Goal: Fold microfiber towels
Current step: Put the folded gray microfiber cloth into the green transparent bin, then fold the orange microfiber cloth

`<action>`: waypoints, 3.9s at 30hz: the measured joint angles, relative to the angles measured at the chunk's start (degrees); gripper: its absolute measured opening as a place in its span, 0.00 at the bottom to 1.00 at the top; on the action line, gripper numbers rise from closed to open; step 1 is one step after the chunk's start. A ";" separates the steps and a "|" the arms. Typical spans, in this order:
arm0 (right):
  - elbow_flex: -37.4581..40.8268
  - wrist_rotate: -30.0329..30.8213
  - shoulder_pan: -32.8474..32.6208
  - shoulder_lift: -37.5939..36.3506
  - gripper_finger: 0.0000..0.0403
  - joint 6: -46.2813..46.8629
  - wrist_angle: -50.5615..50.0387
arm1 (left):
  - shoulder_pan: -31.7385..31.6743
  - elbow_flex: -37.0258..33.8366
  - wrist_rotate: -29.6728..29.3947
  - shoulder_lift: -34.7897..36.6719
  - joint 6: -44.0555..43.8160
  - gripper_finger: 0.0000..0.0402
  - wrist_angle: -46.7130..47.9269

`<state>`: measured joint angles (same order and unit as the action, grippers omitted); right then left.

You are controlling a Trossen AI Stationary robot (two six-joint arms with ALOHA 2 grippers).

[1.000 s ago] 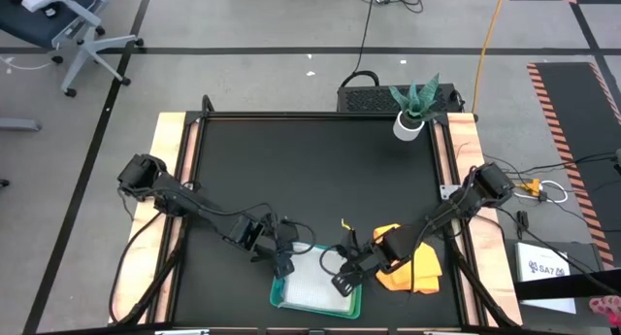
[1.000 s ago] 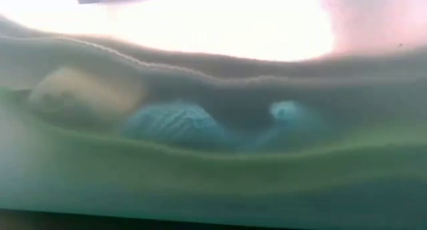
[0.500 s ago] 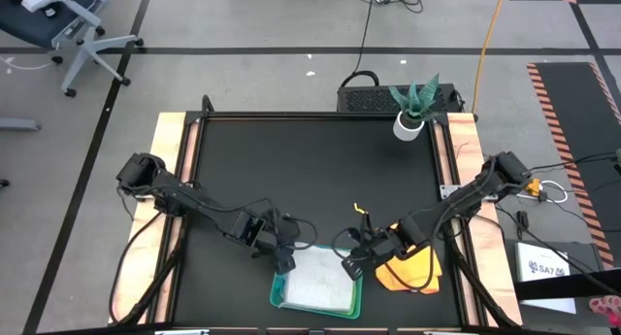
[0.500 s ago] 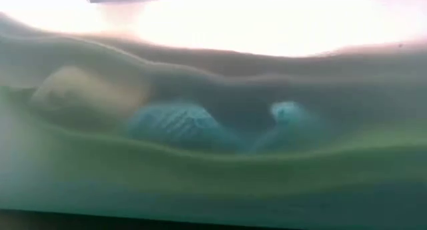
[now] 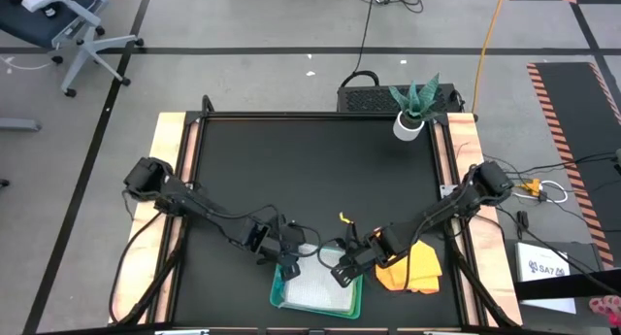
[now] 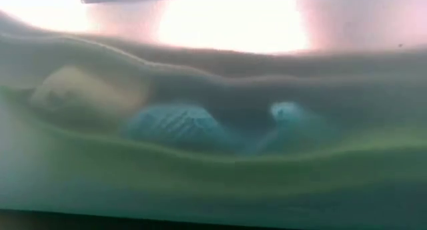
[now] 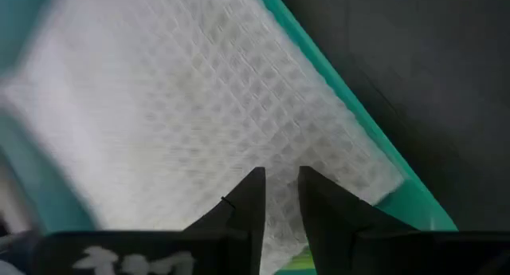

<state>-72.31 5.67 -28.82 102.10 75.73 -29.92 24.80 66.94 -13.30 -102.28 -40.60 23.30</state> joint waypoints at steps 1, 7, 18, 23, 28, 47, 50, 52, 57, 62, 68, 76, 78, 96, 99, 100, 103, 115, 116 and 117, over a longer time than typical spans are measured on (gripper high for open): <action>0.00 -0.02 -0.01 0.64 0.16 -0.17 -0.27 | 0.00 0.00 0.52 -1.01 -0.33 0.38 0.02; -0.01 0.08 0.01 1.91 0.11 -1.86 -1.55 | 0.03 0.17 4.97 -5.03 -1.06 0.38 -0.30; 0.02 0.13 0.29 0.12 0.10 -3.15 -0.14 | -0.02 -0.13 3.31 -0.32 -1.49 0.38 2.38; 0.00 0.75 0.33 -2.56 0.10 -3.15 -0.23 | 0.91 -0.11 3.24 5.39 -2.02 0.38 6.51; -0.02 3.41 1.12 -3.25 0.10 -4.75 -0.30 | 2.40 -0.04 -0.31 7.82 -2.17 0.38 8.66; 0.00 1.64 5.47 -2.53 0.10 -10.70 -2.84 | 1.48 0.00 -4.13 1.06 -3.06 0.38 11.31; 1.00 2.05 4.70 -2.61 0.10 -10.45 -1.83 | 1.40 -0.02 -4.37 0.93 -2.58 0.38 11.30; 2.15 2.03 4.33 -2.76 0.10 -9.99 -0.77 | 1.21 -0.02 -4.76 0.98 -1.99 0.38 11.50; 3.70 1.55 2.91 -3.33 0.10 -9.46 1.72 | 0.90 -0.02 -3.20 0.98 -2.06 0.38 14.10; 3.69 4.36 3.76 -6.77 0.10 -11.65 0.71 | 1.53 -0.02 -2.10 3.33 -1.93 0.38 17.23; 3.69 4.80 6.88 -9.65 0.10 -14.70 -1.31 | 0.84 -0.02 -8.69 8.97 -0.90 0.38 17.63; 5.78 4.56 6.80 -9.76 0.10 -12.19 -1.74 | -4.95 0.00 -12.54 9.63 5.53 0.38 20.15; 7.04 4.16 6.24 -9.59 0.10 -10.65 -1.78 | -6.21 0.00 -9.77 8.25 7.02 0.38 19.84; 10.78 1.76 4.46 -11.99 0.10 -6.01 -0.21 | -2.33 -0.02 6.82 4.04 2.76 0.38 19.78; 10.78 2.46 4.78 -13.48 0.10 -7.03 -0.26 | -0.73 -0.01 7.11 4.04 0.90 0.38 19.71; 10.78 3.24 4.81 -13.84 0.10 -7.49 -0.36 | -0.37 -0.01 7.08 4.04 0.18 0.38 19.69; 10.78 4.79 4.98 -14.72 0.10 -7.88 -0.93 | 0.42 0.00 6.38 4.04 -1.74 0.38 19.69; 10.78 -7.57 2.18 -14.75 0.10 1.99 -5.65 | 0.22 0.00 -8.60 8.49 -4.35 0.38 17.28; 10.78 -8.76 1.40 -14.75 0.10 3.39 -5.85 | 0.08 0.00 -9.58 8.84 -3.80 0.38 16.95; 10.78 -9.52 0.51 -14.75 0.10 5.06 -6.00 | -0.18 0.00 -10.18 9.15 -3.01 0.38 16.79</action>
<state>-61.54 -3.84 -28.31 87.35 80.79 -35.92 24.62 66.94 -23.49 -93.12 -43.61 40.08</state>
